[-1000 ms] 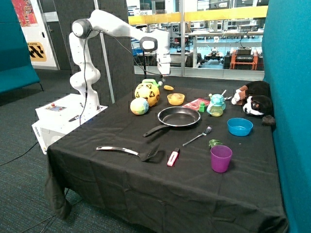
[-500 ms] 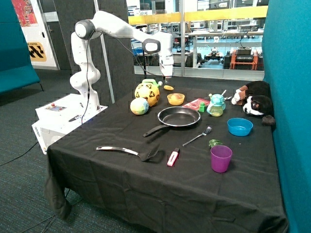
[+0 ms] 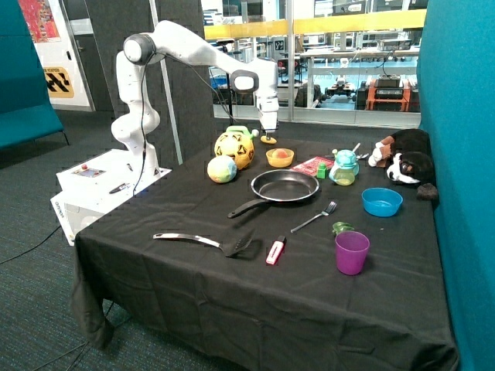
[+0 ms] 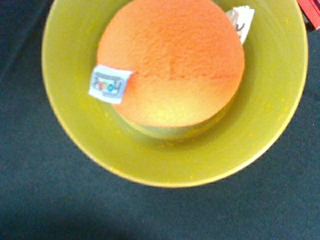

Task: Sort the balls from left to right in order of size

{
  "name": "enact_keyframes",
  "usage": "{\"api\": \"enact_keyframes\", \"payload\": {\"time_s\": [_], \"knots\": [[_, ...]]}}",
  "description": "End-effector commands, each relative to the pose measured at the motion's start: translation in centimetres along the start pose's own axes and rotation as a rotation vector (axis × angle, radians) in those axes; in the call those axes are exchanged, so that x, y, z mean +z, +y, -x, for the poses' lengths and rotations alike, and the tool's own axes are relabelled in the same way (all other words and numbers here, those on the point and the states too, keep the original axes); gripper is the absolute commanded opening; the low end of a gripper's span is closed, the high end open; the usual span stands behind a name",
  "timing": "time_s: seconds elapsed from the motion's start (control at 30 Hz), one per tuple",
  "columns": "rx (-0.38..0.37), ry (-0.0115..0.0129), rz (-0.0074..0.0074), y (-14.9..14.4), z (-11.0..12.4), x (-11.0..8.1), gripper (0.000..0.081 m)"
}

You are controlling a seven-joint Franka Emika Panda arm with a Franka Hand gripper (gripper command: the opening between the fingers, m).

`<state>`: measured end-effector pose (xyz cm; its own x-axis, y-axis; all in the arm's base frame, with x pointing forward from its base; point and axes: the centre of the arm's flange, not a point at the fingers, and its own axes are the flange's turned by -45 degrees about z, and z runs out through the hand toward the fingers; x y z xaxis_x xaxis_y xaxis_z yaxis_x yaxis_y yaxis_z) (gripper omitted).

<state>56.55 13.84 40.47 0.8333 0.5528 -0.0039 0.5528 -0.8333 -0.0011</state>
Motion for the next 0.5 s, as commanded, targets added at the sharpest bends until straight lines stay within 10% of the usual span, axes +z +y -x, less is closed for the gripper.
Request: {"api": "enact_keyframes", "payload": {"time_s": [0.0,0.47], "knots": [[0.016,0.004,0.001,0.6,-0.3,1.2,0.0808],[0.003,0.0039,0.0011,-0.3,-1.8,0.5,0.0808]]}}
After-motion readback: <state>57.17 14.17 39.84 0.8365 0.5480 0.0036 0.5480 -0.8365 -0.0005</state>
